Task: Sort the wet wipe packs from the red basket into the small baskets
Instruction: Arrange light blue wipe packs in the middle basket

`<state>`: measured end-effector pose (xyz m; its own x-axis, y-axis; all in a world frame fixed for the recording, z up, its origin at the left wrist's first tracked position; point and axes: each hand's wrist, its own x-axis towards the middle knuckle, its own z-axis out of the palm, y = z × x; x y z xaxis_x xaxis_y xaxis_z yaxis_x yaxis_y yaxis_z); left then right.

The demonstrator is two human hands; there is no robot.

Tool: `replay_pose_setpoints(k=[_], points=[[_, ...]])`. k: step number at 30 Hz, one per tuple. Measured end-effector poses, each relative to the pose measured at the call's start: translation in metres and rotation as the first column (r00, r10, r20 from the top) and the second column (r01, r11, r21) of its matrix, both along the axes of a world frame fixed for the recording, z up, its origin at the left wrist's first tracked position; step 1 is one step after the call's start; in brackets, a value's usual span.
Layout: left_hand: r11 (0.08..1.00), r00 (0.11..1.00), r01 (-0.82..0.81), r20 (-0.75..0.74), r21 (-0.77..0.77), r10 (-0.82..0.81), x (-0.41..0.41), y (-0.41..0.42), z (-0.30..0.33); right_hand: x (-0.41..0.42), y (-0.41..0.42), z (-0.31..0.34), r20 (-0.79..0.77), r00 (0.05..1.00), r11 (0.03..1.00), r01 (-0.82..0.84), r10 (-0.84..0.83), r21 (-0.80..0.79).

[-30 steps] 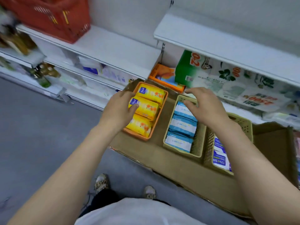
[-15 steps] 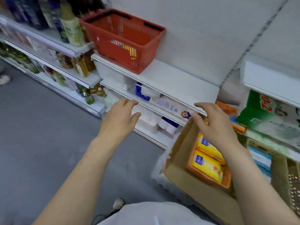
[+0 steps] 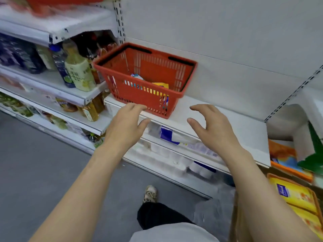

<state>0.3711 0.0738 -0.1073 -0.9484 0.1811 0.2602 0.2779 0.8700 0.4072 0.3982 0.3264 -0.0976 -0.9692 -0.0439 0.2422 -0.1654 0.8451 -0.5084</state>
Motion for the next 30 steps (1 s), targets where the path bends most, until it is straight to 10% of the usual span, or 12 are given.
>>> replay_pose_setpoints(k=[15, 22, 30], points=[[0.993, 0.976, 0.120, 0.179, 0.017, -0.121, -0.311, -0.054, -0.013, -0.306, -0.059, -0.016, 0.238, 0.968, 0.991, 0.050, -0.079, 0.125], [0.927, 0.866, 0.375, 0.366, -0.024, -0.341, -0.395, -0.051, -0.039, -0.362, -0.069, -0.060, 0.664, 0.693, 0.917, -0.013, -0.280, 0.400], [0.845, 0.700, 0.528, 0.605, -0.083, -0.378, -0.440, -0.047, -0.049, -0.363, -0.083, -0.094, 0.733, 0.524, 0.791, -0.167, -0.434, 0.588]])
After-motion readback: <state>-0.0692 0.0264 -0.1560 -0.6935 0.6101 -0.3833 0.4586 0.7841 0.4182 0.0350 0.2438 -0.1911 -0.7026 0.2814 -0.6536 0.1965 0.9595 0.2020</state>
